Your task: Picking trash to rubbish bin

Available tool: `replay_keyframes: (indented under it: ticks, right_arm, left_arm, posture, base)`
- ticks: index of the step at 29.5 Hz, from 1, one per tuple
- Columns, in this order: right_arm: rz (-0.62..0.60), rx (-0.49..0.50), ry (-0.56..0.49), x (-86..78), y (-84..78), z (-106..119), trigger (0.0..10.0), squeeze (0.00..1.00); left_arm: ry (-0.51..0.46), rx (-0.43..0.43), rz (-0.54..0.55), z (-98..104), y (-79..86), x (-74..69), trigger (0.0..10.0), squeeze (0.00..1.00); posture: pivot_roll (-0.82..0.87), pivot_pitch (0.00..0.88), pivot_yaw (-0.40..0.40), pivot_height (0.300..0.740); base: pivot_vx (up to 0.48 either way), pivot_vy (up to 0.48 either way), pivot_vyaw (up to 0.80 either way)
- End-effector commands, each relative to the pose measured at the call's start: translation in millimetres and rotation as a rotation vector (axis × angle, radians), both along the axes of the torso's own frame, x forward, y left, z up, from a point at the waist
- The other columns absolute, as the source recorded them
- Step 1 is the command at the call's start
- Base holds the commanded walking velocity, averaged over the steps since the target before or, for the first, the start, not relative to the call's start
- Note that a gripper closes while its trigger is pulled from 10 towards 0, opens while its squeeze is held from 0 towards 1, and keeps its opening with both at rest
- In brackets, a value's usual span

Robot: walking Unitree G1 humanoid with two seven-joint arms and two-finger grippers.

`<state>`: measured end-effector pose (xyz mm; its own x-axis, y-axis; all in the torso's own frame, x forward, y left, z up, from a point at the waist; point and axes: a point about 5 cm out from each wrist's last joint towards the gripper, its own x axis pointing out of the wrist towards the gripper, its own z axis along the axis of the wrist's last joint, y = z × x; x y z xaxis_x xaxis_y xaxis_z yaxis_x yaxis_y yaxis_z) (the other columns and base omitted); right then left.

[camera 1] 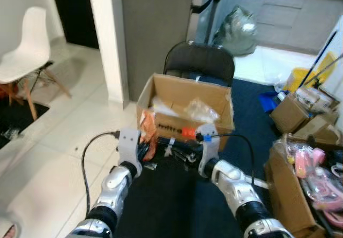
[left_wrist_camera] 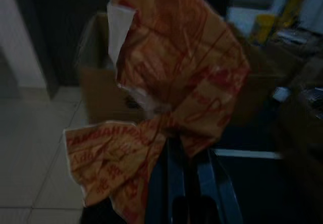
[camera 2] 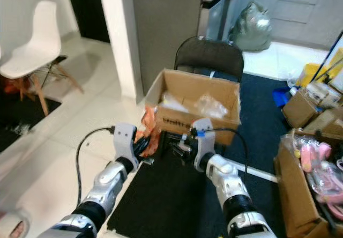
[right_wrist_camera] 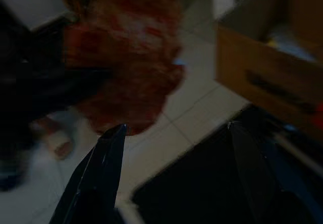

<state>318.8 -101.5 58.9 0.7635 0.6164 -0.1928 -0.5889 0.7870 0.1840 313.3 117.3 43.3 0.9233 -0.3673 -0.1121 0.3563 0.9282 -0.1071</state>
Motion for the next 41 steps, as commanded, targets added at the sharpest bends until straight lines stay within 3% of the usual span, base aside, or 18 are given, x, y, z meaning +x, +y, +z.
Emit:
replay_keyframes:
  ticks: [1,14,17,32,41]
  right_arm:
    - [-0.002,-0.016,0.003,0.2,-1.1,-1,10.0,0.0]
    - [-0.033,-0.012,0.004,0.6,-2.3,-2,10.0,0.0]
    - [-0.042,-0.009,0.008,-0.1,-3.1,-3,10.0,0.0]
    - [-0.044,-0.018,0.023,-2.9,-7.0,-8,10.0,0.0]
    - [-0.009,-0.069,0.052,-9.8,-41.8,-13,10.0,0.0]
  left_arm:
    - [0.016,0.006,0.003,-3,2.1,-1.1,10.0,0.0]
    - [0.008,0.019,0.013,-1,10.7,-0.3,10.0,0.0]
    - [-0.001,0.035,0.022,0,20.5,-0.1,10.0,0.0]
    - [-0.029,0.057,0.022,6,27.2,1.2,10.0,0.0]
    - [-0.031,0.068,0.017,6,30.2,0.7,10.0,0.0]
  posture:
    - [0.04,0.0,0.02,0.74]
    - [0.04,0.003,0.028,0.74]
    - [0.05,0.01,0.038,0.74]
    - [0.06,0.018,0.04,0.74]
    - [0.05,0.026,0.04,0.74]
  base:
    - [0.368,0.0,0.0]
    - [0.371,0.0,-0.74]
    - [0.379,0.0,-0.67]
    - [0.385,0.0,0.0]
    - [0.403,0.0,0.0]
